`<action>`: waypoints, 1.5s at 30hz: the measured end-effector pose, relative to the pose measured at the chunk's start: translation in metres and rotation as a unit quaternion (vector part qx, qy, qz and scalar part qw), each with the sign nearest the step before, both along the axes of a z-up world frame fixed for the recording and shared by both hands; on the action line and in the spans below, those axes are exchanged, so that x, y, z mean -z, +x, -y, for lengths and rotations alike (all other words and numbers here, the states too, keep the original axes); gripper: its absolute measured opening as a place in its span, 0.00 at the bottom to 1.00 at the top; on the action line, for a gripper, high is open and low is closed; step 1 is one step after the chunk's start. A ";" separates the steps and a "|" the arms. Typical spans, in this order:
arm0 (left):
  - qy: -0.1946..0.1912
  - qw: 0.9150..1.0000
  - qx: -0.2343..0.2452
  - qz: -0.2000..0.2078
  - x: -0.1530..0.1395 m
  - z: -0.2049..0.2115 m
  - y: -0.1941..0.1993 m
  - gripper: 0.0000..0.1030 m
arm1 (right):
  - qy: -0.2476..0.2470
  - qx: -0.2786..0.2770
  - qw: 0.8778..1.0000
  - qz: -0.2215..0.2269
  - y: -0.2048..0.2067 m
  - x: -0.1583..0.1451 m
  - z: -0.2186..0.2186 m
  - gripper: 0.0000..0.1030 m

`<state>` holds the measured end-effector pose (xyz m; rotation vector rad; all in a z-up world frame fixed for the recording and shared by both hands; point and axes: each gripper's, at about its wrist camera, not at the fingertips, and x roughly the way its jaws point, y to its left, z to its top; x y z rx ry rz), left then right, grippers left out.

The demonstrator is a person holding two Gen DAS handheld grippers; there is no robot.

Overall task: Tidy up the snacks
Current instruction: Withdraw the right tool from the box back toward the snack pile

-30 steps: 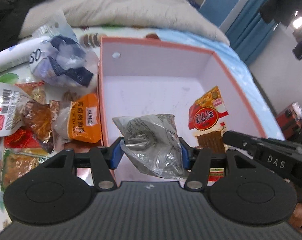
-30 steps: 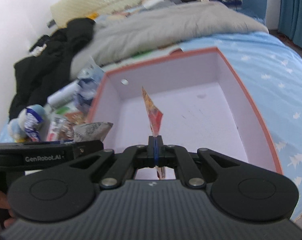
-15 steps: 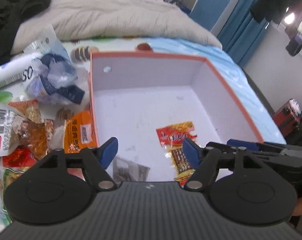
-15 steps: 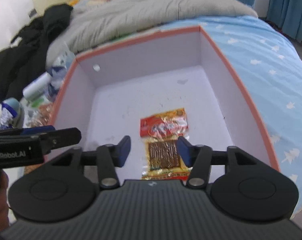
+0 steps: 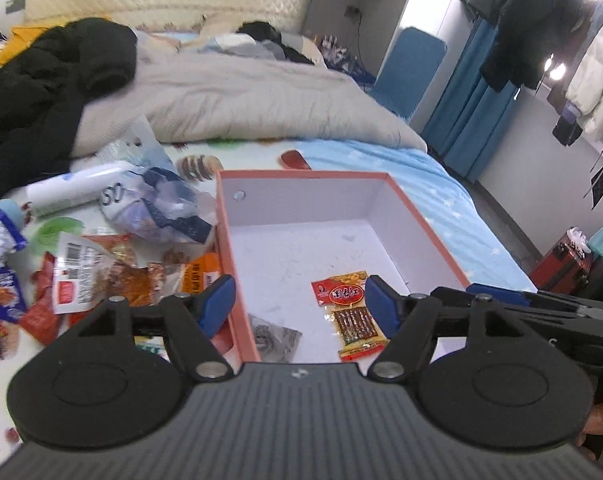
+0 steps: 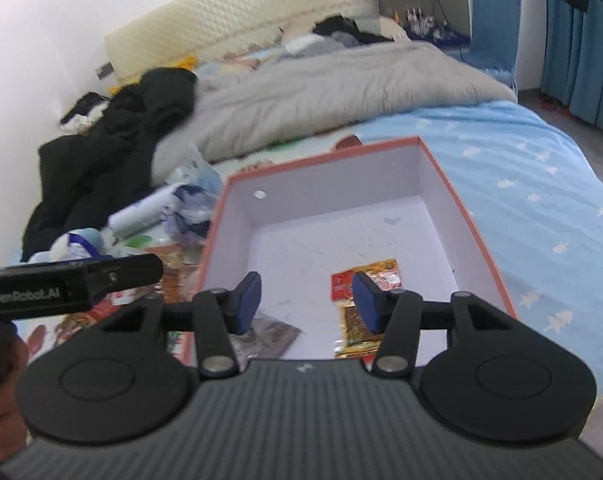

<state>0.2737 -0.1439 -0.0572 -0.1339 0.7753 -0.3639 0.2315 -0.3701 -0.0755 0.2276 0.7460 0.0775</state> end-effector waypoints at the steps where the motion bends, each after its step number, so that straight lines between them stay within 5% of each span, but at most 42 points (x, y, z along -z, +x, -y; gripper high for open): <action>1: -0.001 1.000 -0.003 0.004 -0.004 -0.005 -0.008 0.73 | 0.001 0.000 1.000 0.004 -0.007 -0.004 -0.004 0.52; 21: -0.025 0.996 -0.062 0.064 -0.035 -0.109 -0.152 0.73 | 0.002 -0.037 0.996 0.087 -0.117 -0.050 -0.092 0.52; 32: -0.013 0.989 -0.134 0.056 -0.019 -0.166 -0.230 0.73 | 0.015 -0.089 0.993 0.081 -0.157 -0.037 -0.140 0.52; 45: -0.008 0.988 -0.149 0.024 0.020 -0.168 -0.273 0.73 | -0.006 -0.123 0.990 0.071 -0.199 -0.006 -0.169 0.52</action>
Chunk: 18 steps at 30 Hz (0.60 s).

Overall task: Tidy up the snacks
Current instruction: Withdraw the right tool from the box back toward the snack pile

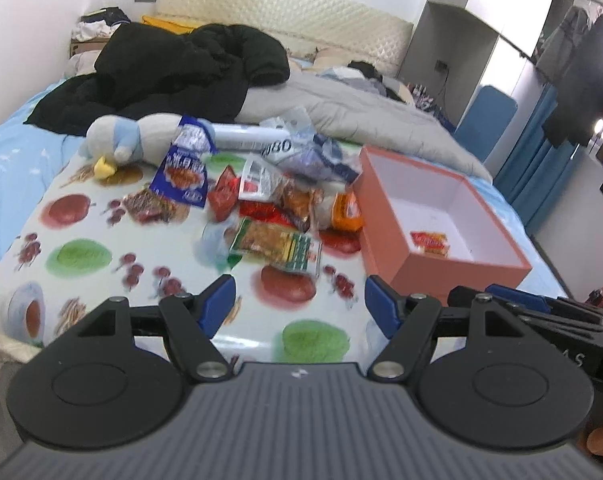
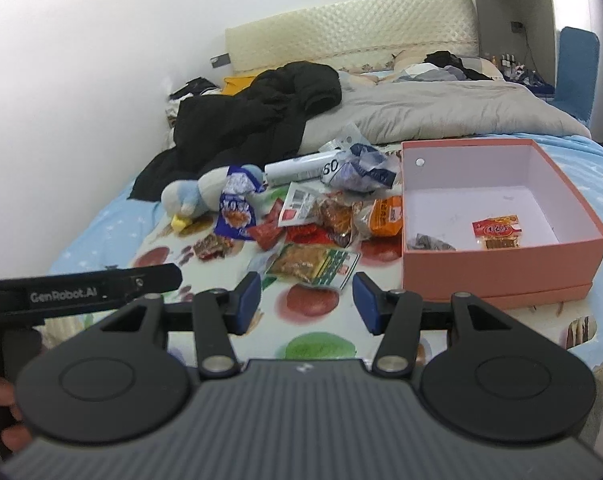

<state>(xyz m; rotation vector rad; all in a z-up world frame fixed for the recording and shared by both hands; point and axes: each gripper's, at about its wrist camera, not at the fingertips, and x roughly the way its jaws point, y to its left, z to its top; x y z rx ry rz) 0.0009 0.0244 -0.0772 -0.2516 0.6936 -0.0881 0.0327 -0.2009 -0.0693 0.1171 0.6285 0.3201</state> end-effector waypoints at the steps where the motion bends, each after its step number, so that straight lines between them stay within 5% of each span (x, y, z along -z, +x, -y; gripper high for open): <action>1: 0.004 1.000 -0.003 -0.007 0.005 0.000 -0.001 0.73 | -0.004 -0.001 1.000 -0.003 -0.002 0.004 -0.002 0.53; 18: 0.000 0.999 -0.023 -0.046 0.062 -0.019 0.022 0.73 | -0.010 -0.021 0.999 -0.031 0.001 0.055 -0.006 0.52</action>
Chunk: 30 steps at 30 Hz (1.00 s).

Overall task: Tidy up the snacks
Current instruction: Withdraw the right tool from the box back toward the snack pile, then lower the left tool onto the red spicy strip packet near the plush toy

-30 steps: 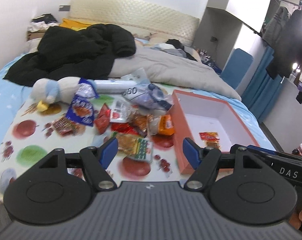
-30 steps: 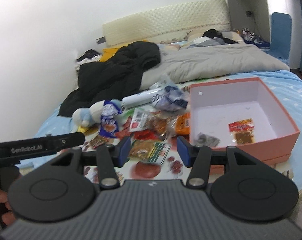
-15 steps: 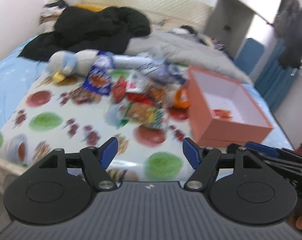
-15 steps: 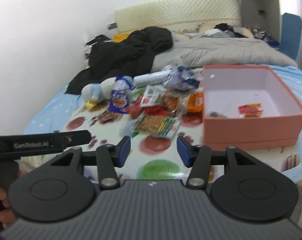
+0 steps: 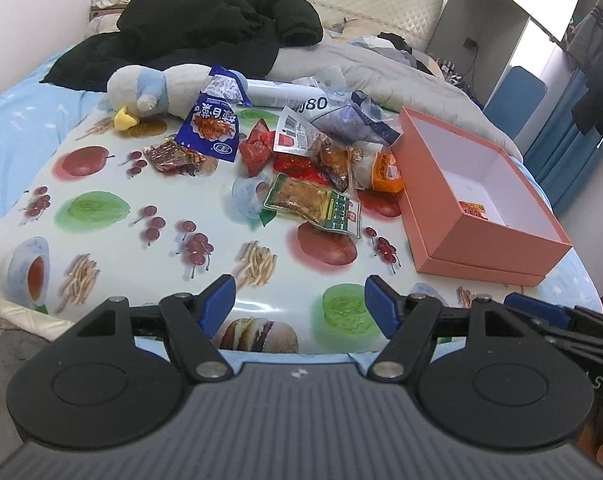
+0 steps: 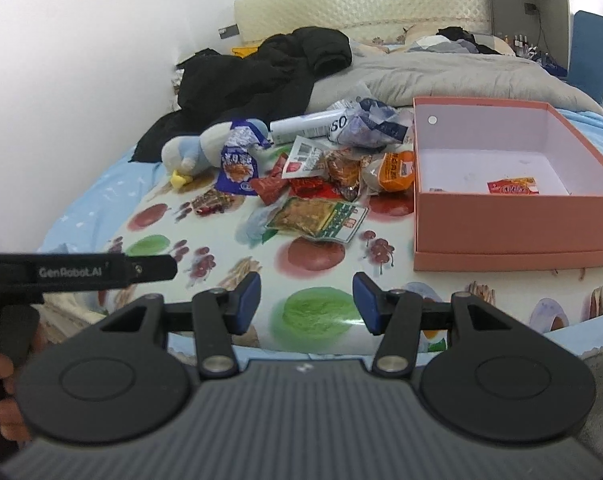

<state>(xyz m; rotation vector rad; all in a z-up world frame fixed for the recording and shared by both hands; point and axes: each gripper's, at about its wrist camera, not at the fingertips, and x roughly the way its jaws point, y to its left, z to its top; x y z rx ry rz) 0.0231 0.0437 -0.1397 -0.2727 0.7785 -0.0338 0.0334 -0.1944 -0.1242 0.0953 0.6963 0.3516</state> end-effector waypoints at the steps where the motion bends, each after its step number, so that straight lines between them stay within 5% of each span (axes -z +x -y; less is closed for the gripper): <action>1: 0.001 1.000 -0.001 -0.003 0.004 -0.001 0.003 0.73 | 0.000 0.001 1.000 -0.001 0.001 0.003 -0.001 0.52; 17: 0.001 0.998 -0.054 -0.029 0.061 -0.065 0.077 0.73 | -0.017 -0.046 0.999 -0.008 0.064 0.040 -0.047 0.53; 22: -0.007 0.996 -0.079 -0.049 0.083 -0.090 0.105 0.80 | -0.022 -0.051 0.998 -0.018 0.093 0.049 -0.064 0.84; 30: -0.009 0.993 -0.094 -0.064 0.108 -0.119 0.159 0.83 | -0.034 -0.056 0.997 -0.040 0.134 0.071 -0.082 0.85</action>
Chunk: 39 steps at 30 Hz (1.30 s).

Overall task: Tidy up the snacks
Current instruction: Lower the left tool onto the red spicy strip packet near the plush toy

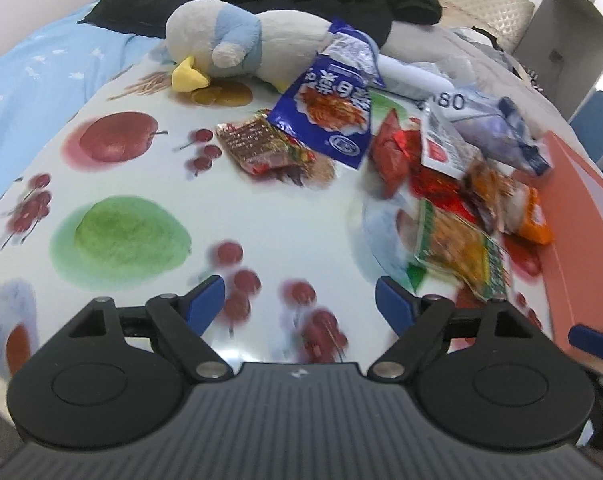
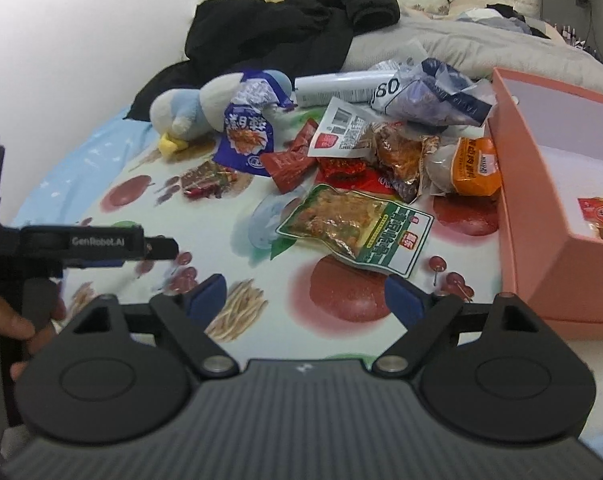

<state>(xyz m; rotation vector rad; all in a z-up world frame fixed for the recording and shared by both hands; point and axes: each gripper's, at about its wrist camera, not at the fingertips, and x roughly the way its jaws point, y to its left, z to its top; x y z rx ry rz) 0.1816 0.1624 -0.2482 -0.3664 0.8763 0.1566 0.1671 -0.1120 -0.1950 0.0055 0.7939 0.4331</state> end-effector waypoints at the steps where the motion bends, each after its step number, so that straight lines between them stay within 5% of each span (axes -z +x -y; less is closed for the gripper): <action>1: 0.002 1.000 -0.002 -0.002 0.002 -0.003 0.007 0.83 | -0.001 -0.001 1.000 -0.003 0.006 0.003 -0.002 0.85; 16: 0.008 0.999 -0.039 0.016 0.027 -0.038 0.107 0.85 | -0.022 -0.003 0.999 -0.023 0.089 0.050 -0.024 0.84; 26: 0.089 0.995 -0.038 0.007 0.041 -0.027 0.144 0.83 | -0.077 -0.016 0.997 0.004 0.123 0.070 -0.040 0.85; 32: 0.116 0.992 -0.043 0.012 0.050 -0.031 0.149 0.81 | -0.059 -0.040 0.997 -0.006 0.131 0.078 -0.040 0.98; 35: 0.136 0.990 -0.033 0.017 0.053 -0.028 0.148 0.72 | -0.054 -0.065 0.996 -0.020 0.132 0.082 -0.041 1.00; 38: 0.139 0.990 -0.020 0.022 0.053 -0.029 0.147 0.67 | -0.068 -0.075 0.995 -0.007 0.129 0.083 -0.044 0.90; 39: 0.139 0.990 -0.017 0.022 0.052 -0.029 0.145 0.66 | -0.071 -0.076 0.995 -0.001 0.127 0.083 -0.044 0.76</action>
